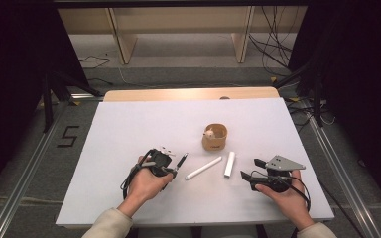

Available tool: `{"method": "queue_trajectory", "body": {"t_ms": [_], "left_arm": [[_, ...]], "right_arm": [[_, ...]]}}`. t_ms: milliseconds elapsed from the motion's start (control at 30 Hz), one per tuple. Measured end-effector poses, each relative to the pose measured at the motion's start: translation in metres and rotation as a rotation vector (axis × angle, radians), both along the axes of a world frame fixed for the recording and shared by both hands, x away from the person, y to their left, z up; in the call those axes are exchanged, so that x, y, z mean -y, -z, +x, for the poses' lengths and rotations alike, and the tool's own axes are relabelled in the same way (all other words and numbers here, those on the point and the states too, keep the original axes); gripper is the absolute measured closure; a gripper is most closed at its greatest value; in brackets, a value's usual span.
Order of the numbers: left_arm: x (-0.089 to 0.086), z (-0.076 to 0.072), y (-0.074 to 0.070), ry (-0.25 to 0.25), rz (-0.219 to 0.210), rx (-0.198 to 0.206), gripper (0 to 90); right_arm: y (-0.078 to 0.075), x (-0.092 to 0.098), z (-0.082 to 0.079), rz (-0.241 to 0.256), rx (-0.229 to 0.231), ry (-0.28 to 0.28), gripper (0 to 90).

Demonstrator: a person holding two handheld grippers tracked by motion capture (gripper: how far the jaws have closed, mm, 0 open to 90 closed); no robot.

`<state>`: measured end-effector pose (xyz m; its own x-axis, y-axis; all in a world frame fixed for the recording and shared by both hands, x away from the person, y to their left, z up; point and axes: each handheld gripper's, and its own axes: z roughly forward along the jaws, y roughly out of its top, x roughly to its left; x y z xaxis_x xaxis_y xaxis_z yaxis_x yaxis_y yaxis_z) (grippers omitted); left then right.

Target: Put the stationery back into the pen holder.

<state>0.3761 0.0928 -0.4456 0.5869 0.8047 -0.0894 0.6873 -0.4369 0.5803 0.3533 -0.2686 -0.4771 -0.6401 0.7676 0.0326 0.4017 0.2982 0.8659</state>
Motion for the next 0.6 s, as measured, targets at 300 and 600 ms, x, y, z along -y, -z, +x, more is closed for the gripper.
{"method": "queue_trajectory", "body": {"t_ms": [300, 600], "left_arm": [[0.012, -0.009, -0.004, -0.015, -0.186, 0.233, 79.6], [0.028, -0.016, -0.001, -0.014, -0.248, 0.367, 79.6]], "right_arm": [[-0.007, -0.009, -0.001, 0.070, 0.000, -0.002, 30.3], [-0.015, -0.030, 0.002, 0.133, 0.014, -0.040, 33.6]]}}
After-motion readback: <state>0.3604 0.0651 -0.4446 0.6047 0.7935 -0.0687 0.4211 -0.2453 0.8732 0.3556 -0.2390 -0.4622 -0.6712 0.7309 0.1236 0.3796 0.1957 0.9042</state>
